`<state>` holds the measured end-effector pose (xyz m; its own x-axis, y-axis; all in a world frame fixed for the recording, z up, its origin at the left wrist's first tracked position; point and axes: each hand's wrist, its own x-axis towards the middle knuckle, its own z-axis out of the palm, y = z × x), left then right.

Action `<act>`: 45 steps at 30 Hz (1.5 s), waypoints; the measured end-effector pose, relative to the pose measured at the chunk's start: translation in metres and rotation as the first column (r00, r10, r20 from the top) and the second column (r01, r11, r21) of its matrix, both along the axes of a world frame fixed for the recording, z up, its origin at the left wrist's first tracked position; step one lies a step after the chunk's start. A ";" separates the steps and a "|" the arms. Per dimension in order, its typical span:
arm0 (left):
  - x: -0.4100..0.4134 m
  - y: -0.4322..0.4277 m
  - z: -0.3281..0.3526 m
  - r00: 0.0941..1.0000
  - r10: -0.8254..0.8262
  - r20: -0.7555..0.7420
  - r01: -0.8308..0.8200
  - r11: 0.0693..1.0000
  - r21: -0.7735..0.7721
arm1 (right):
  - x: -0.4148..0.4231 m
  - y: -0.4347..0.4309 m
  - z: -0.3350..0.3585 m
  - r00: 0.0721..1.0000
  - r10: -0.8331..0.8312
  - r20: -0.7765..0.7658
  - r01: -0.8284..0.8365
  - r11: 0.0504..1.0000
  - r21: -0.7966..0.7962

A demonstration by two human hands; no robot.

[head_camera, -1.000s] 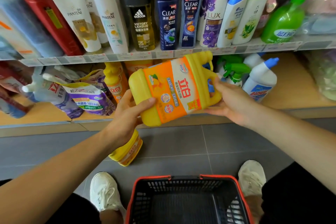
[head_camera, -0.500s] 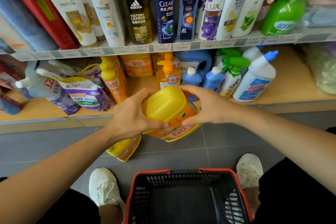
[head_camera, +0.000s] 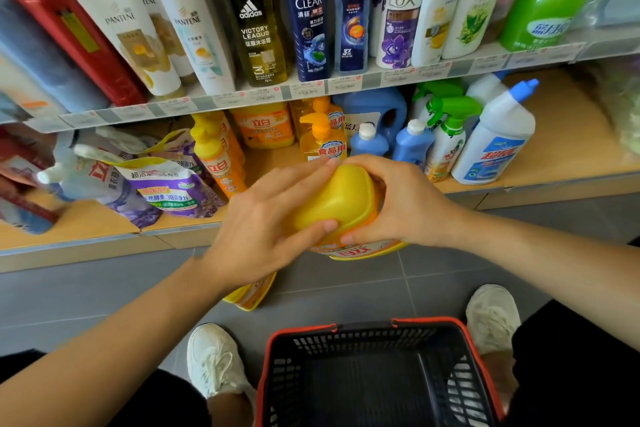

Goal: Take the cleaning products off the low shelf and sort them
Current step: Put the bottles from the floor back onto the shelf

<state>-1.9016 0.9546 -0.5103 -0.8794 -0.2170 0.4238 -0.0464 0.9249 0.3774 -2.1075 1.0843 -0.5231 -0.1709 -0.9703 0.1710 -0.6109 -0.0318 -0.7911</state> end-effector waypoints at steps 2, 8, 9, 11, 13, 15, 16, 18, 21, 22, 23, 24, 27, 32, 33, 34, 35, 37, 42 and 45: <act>-0.003 0.003 -0.001 0.995 -0.095 -0.007 0.094 0.988 -0.126 | 0.001 0.000 0.000 1.000 -0.024 -0.014 0.024 1.000 -0.011; -0.007 -0.010 0.005 0.968 -0.246 0.053 0.250 0.922 -0.297 | 0.007 -0.001 -0.004 0.998 -0.041 0.040 0.042 0.999 -0.020; -0.006 -0.010 0.004 0.965 -0.256 0.051 0.259 0.910 -0.323 | 0.008 -0.001 -0.005 0.998 -0.047 0.049 0.048 0.999 -0.020; -0.005 -0.009 0.001 0.963 -0.268 0.033 0.261 0.894 -0.363 | 0.008 -0.001 -0.006 0.995 -0.061 0.077 0.063 0.998 -0.017; -0.004 -0.007 -0.004 0.964 -0.267 -0.006 0.245 0.894 -0.376 | 0.008 -0.001 -0.006 0.991 -0.076 0.110 0.079 0.997 -0.018; -0.003 -0.007 -0.008 0.962 -0.266 -0.064 0.225 0.902 -0.368 | 0.008 -0.001 -0.006 0.985 -0.095 0.146 0.098 0.995 -0.017; -0.002 -0.008 -0.010 0.961 -0.261 -0.093 0.211 0.908 -0.363 | 0.008 -0.001 -0.006 0.980 -0.105 0.169 0.109 0.994 -0.015; -0.001 -0.011 -0.012 0.962 -0.222 -0.157 0.160 0.931 -0.329 | 0.007 0.000 -0.005 0.972 -0.128 0.198 0.133 0.991 -0.014; 0.002 -0.020 -0.007 0.969 -0.045 -0.244 0.012 0.990 -0.137 | 0.007 0.001 -0.005 0.970 -0.152 0.190 0.157 0.988 -0.007; 0.001 -0.020 -0.005 0.971 0.038 -0.238 -0.053 0.997 -0.059 | 0.007 0.001 -0.005 0.971 -0.157 0.182 0.161 0.987 -0.011; 0.000 -0.018 -0.004 0.971 0.120 -0.209 -0.116 0.993 0.034 | 0.008 0.002 -0.005 0.972 -0.160 0.172 0.166 0.986 -0.020; -0.003 -0.012 -0.004 0.968 0.193 -0.162 -0.166 0.972 0.167 | 0.010 0.002 -0.006 0.974 -0.164 0.158 0.171 0.985 -0.031; -0.014 0.011 -0.006 0.942 0.334 0.019 -0.262 0.703 0.661 | 0.017 0.004 -0.006 0.979 -0.175 0.106 0.184 0.980 -0.074; -0.022 0.016 -0.009 0.885 0.451 0.116 -0.339 0.452 0.825 | 0.024 0.003 -0.010 0.981 -0.195 0.016 0.196 0.977 -0.088; -0.022 0.015 -0.009 0.885 0.453 0.107 -0.327 0.443 0.835 | 0.024 0.003 -0.011 0.980 -0.196 0.023 0.197 0.977 -0.085; -0.023 0.013 -0.009 0.889 0.448 0.091 -0.305 0.434 0.848 | 0.024 0.003 -0.012 0.979 -0.200 0.036 0.202 0.976 -0.081; -0.022 0.011 -0.010 0.895 0.440 0.069 -0.276 0.427 0.861 | 0.023 0.003 -0.013 0.976 -0.211 0.049 0.214 0.974 -0.077; -0.021 0.005 -0.011 0.898 0.438 0.030 -0.239 0.430 0.871 | 0.020 0.003 -0.013 0.970 -0.233 0.074 0.237 0.969 -0.061; -0.013 -0.008 -0.013 0.874 0.483 0.060 -0.262 0.364 0.894 | 0.015 0.003 -0.008 0.959 -0.224 0.174 0.235 0.971 -0.049; -0.011 -0.009 -0.014 0.889 0.454 0.053 -0.252 0.389 0.886 | 0.014 0.003 -0.008 0.950 -0.216 0.224 0.230 0.972 -0.039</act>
<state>-1.9130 0.9457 -0.5242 -0.5654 -0.8236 -0.0440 -0.1302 0.0365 0.9908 -2.0939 1.0878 -0.5313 -0.4216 -0.8915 0.1659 -0.4223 0.0311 -0.9059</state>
